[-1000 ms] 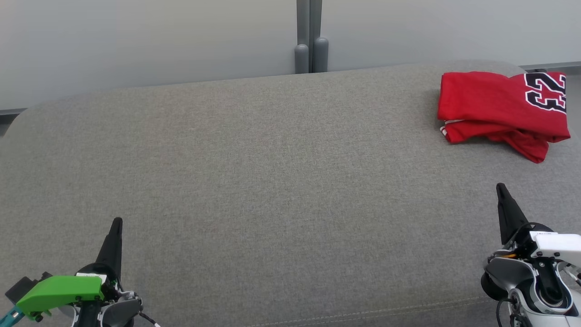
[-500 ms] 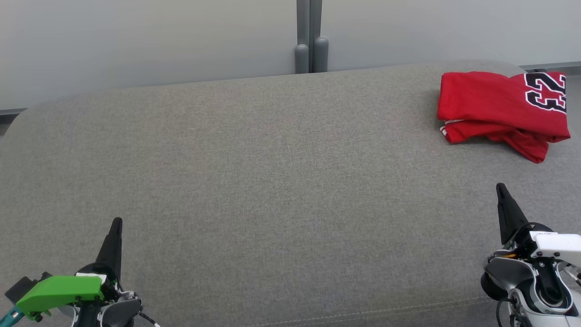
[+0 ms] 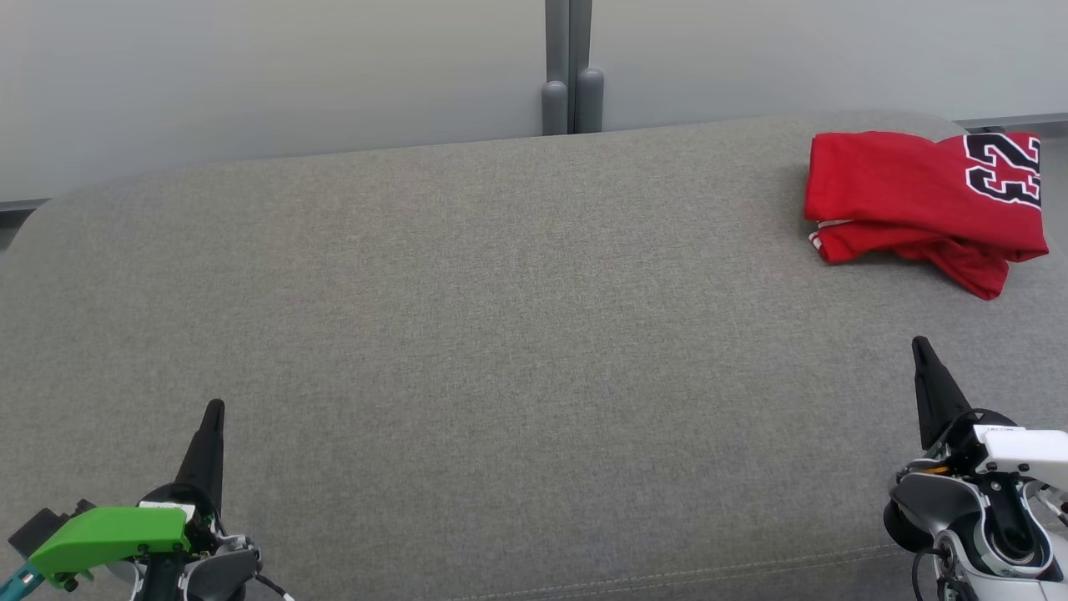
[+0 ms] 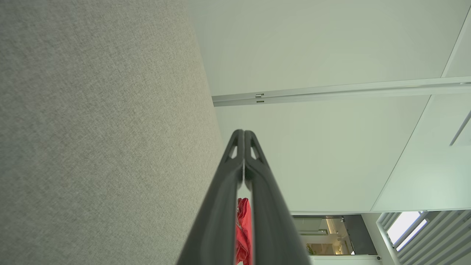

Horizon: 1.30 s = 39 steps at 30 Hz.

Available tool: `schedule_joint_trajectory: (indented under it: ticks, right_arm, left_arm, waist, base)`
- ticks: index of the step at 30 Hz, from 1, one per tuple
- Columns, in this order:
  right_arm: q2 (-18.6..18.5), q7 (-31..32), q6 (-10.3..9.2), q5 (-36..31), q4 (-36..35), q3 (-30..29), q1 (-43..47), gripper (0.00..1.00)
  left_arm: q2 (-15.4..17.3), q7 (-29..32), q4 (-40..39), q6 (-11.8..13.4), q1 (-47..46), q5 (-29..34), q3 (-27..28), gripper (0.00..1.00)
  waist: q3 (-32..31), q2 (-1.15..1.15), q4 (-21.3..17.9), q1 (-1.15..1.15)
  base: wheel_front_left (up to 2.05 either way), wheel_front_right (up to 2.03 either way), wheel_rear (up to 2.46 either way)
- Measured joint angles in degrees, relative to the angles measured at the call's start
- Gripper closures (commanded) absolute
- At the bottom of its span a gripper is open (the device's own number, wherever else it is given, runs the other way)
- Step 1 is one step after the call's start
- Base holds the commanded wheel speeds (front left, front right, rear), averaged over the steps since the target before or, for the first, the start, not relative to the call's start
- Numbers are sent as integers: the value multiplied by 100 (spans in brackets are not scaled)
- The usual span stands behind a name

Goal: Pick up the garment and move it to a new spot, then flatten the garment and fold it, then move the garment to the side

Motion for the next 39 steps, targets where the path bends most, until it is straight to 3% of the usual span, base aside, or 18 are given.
schedule_joint_trajectory:
  ticks: [39]
  right_arm:
    - [19,38,0,-4,-4,-24,0,100]
  left_arm:
    - [-7,2,-12,0,0,9,30,100]
  waist:
    - [1,0,0,0]
  base:
    - [0,0,0]
